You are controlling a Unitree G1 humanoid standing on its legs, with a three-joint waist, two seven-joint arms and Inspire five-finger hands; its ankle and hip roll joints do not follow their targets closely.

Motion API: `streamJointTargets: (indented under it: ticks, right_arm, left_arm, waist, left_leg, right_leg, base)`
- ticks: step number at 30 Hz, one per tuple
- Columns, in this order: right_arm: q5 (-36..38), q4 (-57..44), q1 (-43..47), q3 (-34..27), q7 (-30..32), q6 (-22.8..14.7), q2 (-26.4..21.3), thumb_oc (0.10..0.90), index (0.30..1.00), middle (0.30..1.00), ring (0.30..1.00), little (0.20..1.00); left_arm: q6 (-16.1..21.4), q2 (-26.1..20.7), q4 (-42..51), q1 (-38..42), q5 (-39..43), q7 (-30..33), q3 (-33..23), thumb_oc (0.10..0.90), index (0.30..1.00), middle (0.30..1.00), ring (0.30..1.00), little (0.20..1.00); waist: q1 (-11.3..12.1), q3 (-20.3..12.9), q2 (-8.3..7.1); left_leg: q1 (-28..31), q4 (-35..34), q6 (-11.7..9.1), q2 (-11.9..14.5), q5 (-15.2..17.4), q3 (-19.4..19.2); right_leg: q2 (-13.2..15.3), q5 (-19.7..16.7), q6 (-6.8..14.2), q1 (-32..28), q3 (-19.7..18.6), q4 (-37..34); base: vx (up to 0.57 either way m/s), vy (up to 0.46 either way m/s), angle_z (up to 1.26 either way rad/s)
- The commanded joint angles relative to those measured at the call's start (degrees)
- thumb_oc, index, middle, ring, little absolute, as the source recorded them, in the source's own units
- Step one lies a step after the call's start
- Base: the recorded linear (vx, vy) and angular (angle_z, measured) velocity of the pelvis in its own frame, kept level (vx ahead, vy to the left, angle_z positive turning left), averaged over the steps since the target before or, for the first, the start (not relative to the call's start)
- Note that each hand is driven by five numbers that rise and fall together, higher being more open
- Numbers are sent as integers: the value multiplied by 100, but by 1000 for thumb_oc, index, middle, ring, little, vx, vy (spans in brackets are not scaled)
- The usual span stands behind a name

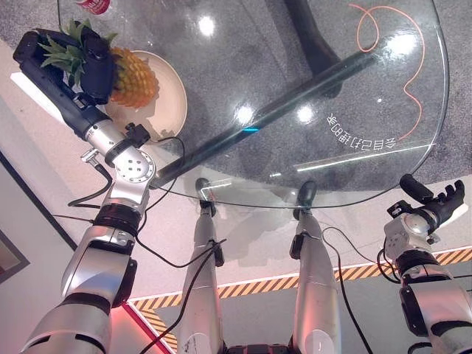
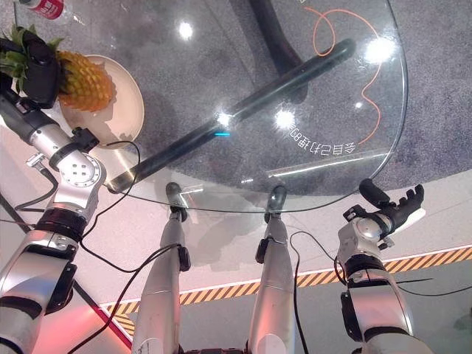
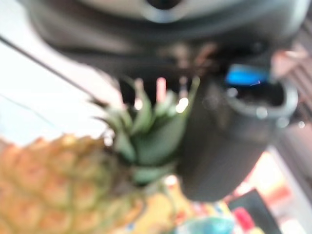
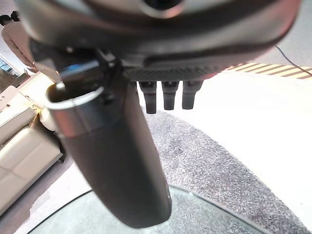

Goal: Pick up the fruit to the plate

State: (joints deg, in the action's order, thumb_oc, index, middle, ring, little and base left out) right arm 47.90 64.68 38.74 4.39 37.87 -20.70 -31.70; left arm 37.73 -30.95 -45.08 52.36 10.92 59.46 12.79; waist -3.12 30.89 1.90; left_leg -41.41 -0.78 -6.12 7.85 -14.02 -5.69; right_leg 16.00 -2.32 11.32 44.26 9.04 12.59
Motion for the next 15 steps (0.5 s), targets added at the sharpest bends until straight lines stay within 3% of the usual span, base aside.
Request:
streamJointTargets:
  ticks: [1, 15]
  right_arm:
    - [101, 105, 387, 0, 243, -244, -397, 800, 900, 900, 900, 900]
    - [83, 32, 499, 59, 314, -222, -412, 800, 900, 900, 900, 900]
  left_arm:
    - [723, -406, -94, 813, -23, 211, -228, 100, 300, 300, 300, 200]
    - [713, -381, -205, 842, 190, 11, -170, 100, 300, 300, 300, 200]
  waist:
    - [239, -110, -295]
    - [221, -110, -319]
  left_leg:
    - [-50, 680, -338, 254, 722, 104]
    - [-135, 694, -318, 228, 700, 126]
  right_leg:
    - [-88, -441, 50, -41, 289, -201]
    - [-122, -483, 30, 29, 265, -231]
  base:
    - [0, 0, 0]
    - [0, 0, 0]
